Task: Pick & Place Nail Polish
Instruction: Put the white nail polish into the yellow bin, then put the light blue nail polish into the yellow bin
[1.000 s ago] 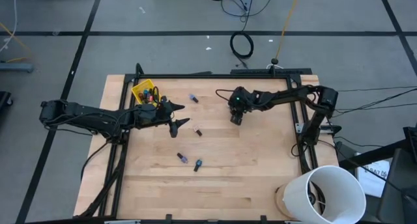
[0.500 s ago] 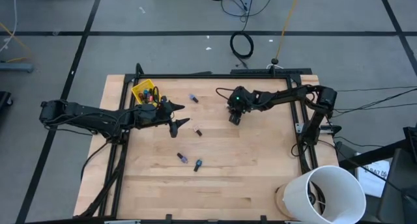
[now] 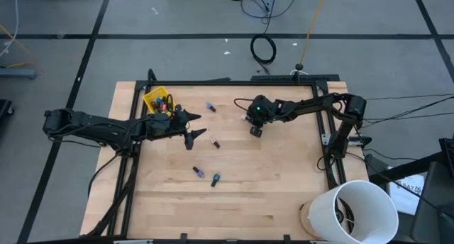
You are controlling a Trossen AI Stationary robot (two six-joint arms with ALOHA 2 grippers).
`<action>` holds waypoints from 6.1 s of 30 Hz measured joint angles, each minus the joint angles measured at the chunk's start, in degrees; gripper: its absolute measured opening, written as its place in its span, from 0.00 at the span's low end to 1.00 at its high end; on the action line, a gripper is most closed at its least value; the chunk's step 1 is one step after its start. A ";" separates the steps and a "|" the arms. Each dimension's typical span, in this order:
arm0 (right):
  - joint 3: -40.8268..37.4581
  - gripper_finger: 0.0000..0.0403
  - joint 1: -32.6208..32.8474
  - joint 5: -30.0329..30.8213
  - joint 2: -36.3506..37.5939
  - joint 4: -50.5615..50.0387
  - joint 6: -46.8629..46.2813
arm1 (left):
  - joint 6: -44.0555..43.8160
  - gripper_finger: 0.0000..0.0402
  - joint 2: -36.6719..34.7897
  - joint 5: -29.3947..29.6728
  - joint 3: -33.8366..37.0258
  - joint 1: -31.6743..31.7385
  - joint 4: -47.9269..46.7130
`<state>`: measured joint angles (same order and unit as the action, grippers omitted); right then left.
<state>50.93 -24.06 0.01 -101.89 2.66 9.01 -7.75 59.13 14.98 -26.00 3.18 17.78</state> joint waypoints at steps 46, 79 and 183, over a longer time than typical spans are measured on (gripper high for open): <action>0.03 0.12 22.96 25.36 6.97 22.83 20.82 | -32.48 0.73 30.27 -13.76 -10.12 7.20 22.80; 0.05 0.12 23.44 25.81 7.08 21.41 21.71 | -32.16 0.12 37.03 -17.97 -15.78 7.04 21.75; -22.13 0.53 13.87 4.36 38.21 31.80 -2.35 | -31.80 0.23 -16.79 28.41 20.81 27.69 -12.83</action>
<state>28.80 -10.20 4.37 -63.68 34.46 6.66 -39.55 42.35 43.40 -5.19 30.87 4.95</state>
